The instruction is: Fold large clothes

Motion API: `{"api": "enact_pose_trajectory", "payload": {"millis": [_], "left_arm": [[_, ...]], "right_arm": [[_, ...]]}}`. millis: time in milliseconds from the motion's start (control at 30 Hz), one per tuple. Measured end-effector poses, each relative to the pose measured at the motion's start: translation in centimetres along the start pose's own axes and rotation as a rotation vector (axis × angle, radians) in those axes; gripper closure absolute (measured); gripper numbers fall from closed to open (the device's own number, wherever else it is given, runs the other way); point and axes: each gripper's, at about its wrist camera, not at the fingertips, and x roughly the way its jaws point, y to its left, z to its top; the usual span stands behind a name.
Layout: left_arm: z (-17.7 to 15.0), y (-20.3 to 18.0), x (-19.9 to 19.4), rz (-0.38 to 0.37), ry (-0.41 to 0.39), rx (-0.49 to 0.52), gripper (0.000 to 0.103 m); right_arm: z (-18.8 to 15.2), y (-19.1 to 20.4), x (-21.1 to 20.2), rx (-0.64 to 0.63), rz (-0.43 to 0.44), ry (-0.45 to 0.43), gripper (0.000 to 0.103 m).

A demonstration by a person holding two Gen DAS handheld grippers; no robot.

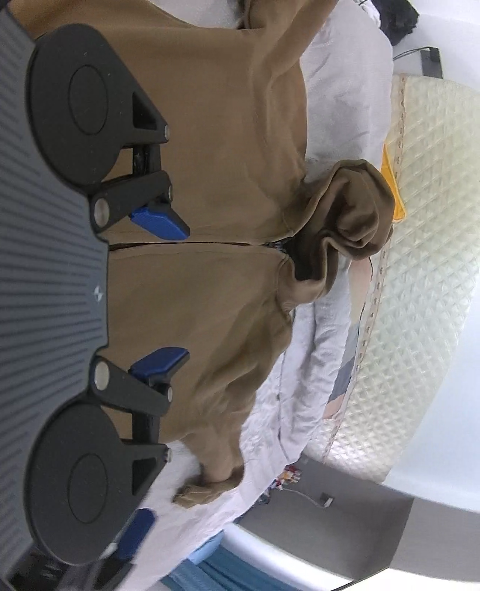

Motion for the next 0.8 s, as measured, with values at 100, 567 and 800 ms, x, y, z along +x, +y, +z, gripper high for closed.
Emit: {"api": "enact_pose_trajectory", "payload": {"millis": [100,567,800], "left_arm": [[-0.9,-0.3,-0.1,-0.018,0.018,0.005,0.034],[-1.7,0.2,1.3,-0.013,0.025,0.063,0.034],[-2.0,1.1,2.1,-0.018,0.045,0.04,0.033]], "right_arm": [[-0.2,0.3,0.3,-0.018,-0.011,0.015,0.028],[-0.4,0.0,1.4,-0.033,-0.114,0.059,0.028],[0.6,-1.9,2.7,0.002,-0.165,0.103,0.028]]}}
